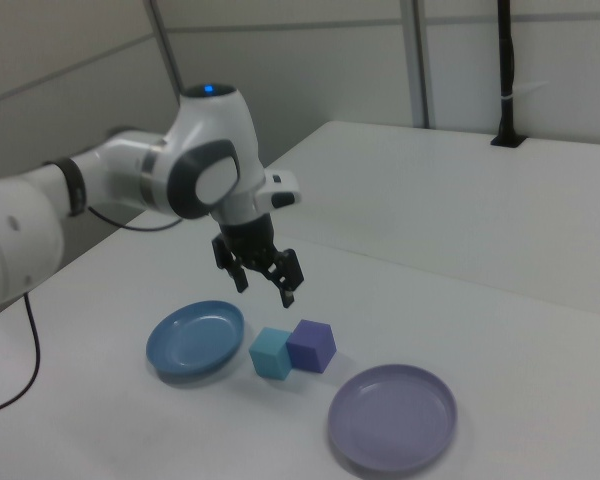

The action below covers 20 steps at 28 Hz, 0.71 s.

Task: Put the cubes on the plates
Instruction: 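Lower the gripper onto the dark purple cube and close it, then lift the purple cube and carry it over the lavender plate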

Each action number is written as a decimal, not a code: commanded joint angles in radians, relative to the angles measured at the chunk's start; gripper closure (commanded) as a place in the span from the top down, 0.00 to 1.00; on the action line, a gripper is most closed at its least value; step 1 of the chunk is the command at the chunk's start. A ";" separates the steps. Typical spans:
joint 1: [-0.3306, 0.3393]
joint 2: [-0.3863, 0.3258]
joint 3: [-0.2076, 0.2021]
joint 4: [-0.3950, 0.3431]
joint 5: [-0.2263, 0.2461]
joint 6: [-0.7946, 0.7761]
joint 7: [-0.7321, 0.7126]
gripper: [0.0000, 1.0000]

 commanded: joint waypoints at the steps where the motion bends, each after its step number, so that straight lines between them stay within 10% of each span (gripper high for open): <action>1: 0.039 0.080 -0.007 0.002 -0.063 0.106 0.022 1.00; 17: 0.040 0.268 -0.011 0.007 -0.238 0.308 0.183 1.00; 20: 0.039 0.276 -0.012 0.007 -0.237 0.347 0.184 0.83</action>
